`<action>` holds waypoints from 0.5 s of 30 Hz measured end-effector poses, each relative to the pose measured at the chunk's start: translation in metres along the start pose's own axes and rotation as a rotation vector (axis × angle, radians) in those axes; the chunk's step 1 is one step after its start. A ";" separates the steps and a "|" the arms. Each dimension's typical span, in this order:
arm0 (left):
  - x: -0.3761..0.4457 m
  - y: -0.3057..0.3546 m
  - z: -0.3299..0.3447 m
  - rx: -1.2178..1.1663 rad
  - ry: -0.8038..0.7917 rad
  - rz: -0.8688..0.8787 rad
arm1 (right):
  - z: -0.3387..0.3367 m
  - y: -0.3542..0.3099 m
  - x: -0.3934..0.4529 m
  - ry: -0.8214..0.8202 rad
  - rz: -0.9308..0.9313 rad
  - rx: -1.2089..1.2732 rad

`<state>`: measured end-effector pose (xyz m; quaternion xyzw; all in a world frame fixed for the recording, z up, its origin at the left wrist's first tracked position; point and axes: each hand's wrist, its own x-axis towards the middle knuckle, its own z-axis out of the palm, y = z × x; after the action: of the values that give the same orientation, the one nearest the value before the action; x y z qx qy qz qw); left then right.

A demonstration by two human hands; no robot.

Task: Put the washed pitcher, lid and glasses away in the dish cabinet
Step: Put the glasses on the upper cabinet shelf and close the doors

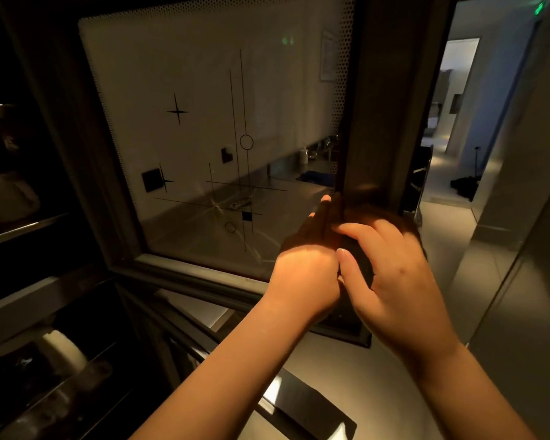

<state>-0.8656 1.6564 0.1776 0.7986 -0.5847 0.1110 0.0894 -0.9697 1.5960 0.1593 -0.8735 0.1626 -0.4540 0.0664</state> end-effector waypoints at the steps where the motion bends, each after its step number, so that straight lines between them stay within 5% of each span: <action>1: -0.002 0.002 0.001 -0.019 0.017 0.005 | 0.001 0.002 -0.001 -0.011 -0.013 0.027; 15: -0.027 0.002 -0.010 -0.041 0.179 -0.083 | 0.002 -0.013 -0.008 0.154 -0.108 0.111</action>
<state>-0.8760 1.6839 0.1799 0.8071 -0.5428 0.1662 0.1623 -0.9692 1.6108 0.1555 -0.8385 0.0945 -0.5310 0.0776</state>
